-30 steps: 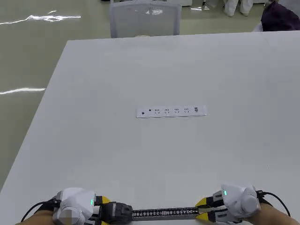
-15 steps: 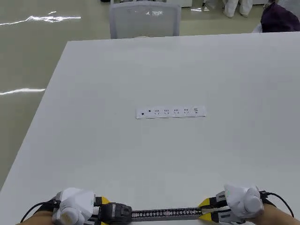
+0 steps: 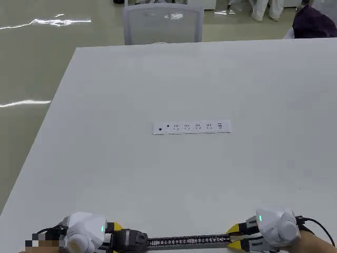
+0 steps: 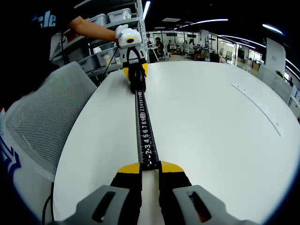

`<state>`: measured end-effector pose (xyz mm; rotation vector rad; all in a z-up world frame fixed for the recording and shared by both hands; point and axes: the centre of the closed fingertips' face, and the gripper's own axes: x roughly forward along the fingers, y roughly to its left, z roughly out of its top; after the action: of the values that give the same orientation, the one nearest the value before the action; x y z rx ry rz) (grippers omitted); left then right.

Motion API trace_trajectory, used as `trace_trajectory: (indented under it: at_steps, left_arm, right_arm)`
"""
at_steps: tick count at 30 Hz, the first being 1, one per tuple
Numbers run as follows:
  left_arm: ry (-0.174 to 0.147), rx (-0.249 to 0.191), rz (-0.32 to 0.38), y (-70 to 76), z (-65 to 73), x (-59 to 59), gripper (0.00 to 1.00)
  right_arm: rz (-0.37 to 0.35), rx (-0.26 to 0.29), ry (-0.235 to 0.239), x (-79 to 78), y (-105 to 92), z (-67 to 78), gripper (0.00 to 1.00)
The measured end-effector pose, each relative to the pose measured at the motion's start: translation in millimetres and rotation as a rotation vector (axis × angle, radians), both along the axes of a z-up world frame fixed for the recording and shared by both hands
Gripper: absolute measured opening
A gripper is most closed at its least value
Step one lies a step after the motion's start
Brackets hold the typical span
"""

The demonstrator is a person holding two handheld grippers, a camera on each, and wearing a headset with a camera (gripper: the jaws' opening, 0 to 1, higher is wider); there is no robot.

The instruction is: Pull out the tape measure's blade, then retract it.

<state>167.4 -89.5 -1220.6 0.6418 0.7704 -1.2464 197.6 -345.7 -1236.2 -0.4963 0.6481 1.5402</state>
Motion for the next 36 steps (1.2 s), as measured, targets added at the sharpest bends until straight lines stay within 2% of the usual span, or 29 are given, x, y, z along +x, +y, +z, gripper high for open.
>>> trace_trajectory:
  at_steps: [20, 36]
  left_arm:
    - [0.001, 0.003, -0.002, 0.7, -0.2, 0.0, 0.29]
    - [0.007, -0.007, -0.005, -3.1, 0.2, 1.2, 0.29]
  right_arm:
    - [-0.018, -0.009, -0.002, 1.4, -11.7, 0.7, 0.11]
    - [-0.017, -0.047, -0.023, 3.0, -13.1, -2.2, 0.12]
